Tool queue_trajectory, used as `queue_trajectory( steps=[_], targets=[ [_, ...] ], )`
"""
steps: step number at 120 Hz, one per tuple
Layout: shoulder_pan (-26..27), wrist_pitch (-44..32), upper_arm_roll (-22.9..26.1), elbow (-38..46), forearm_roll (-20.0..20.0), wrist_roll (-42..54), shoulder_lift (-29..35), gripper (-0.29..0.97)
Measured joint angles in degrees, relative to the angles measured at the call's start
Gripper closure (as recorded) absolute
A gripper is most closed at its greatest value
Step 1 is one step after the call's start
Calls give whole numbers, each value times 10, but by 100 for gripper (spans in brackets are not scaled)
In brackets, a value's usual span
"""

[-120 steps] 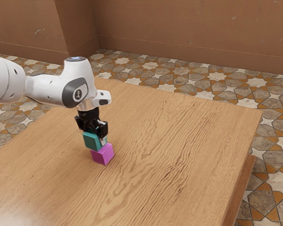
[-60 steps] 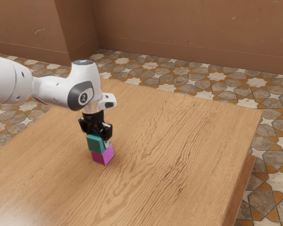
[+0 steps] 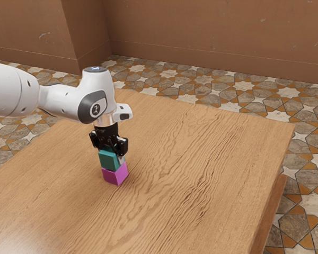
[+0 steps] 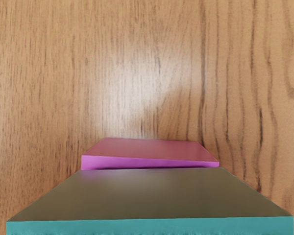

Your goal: Pick up the blue block with one arm, and put the blue block on the pink block with one arm

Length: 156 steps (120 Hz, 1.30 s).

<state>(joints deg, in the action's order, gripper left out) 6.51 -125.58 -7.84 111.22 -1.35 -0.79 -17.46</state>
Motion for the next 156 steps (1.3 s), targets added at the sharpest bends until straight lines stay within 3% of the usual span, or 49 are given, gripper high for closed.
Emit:
queue_trajectory(
  steps=[55,78,102,118,156],
  targets=[
    [-1,1,-1,0,-6,-1,0,5],
    [0,4,-3,-7,-6,-1,2,2],
    [0,93,-32,-143,6,1,29,1],
    [8,137,-44,-115,13,9,71,0],
    [17,166,-46,-75,22,22,91,0]
  ],
)
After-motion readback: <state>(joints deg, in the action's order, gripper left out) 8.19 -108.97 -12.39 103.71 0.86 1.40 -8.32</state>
